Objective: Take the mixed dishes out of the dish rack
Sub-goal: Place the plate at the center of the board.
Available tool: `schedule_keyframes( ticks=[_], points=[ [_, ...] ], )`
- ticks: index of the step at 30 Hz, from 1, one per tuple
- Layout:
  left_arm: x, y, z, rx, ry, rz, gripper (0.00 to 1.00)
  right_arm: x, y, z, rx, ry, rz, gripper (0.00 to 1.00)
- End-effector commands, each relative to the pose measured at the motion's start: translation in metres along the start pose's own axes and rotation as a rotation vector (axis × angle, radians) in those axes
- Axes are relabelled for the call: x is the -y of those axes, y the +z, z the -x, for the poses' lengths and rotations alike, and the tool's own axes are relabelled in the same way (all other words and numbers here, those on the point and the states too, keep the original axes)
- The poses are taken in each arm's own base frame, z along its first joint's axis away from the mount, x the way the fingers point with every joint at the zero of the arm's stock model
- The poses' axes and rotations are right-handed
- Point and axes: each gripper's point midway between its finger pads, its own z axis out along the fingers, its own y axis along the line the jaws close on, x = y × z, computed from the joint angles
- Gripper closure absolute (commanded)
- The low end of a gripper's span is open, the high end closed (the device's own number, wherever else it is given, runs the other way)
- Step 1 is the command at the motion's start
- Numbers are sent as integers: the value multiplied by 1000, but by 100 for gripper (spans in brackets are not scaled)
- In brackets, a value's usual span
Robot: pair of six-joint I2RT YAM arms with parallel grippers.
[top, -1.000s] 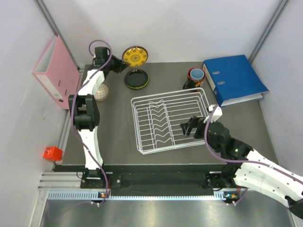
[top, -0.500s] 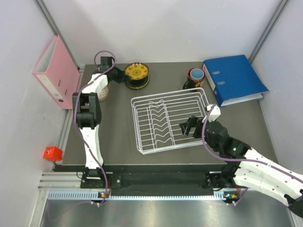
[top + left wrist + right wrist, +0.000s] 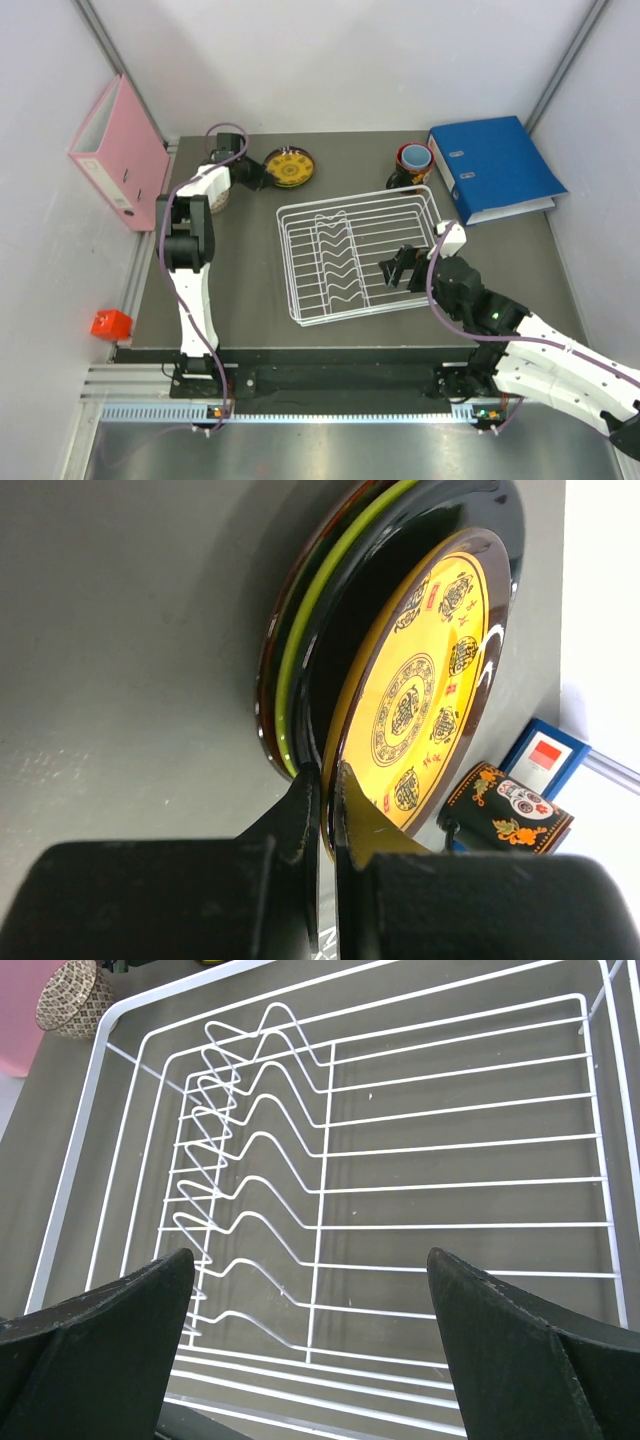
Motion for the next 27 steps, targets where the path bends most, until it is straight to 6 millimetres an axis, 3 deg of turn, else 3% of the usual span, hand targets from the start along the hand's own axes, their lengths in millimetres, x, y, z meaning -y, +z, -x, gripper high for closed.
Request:
schedule_keyframes(
  ticks=[1,14,17,18,21,27],
  points=[
    [23,1,7,25,28,-93,100,-6,-2,17,51,9,14,0],
    [17,17,4,-13,27,-97,100,-6,2,16,42,-1,4,0],
    [19,14,4,-11,44,-103,79,-6,3,14,38,-2,3,0],
    [21,12,6,-8,50,-105,65,-7,3,14,39,-1,4,0],
    [27,4,9,1,73,-112,47,-8,5,14,37,2,7,0],
    [38,-19,16,21,92,-118,31,-10,6,14,35,6,15,0]
  ],
)
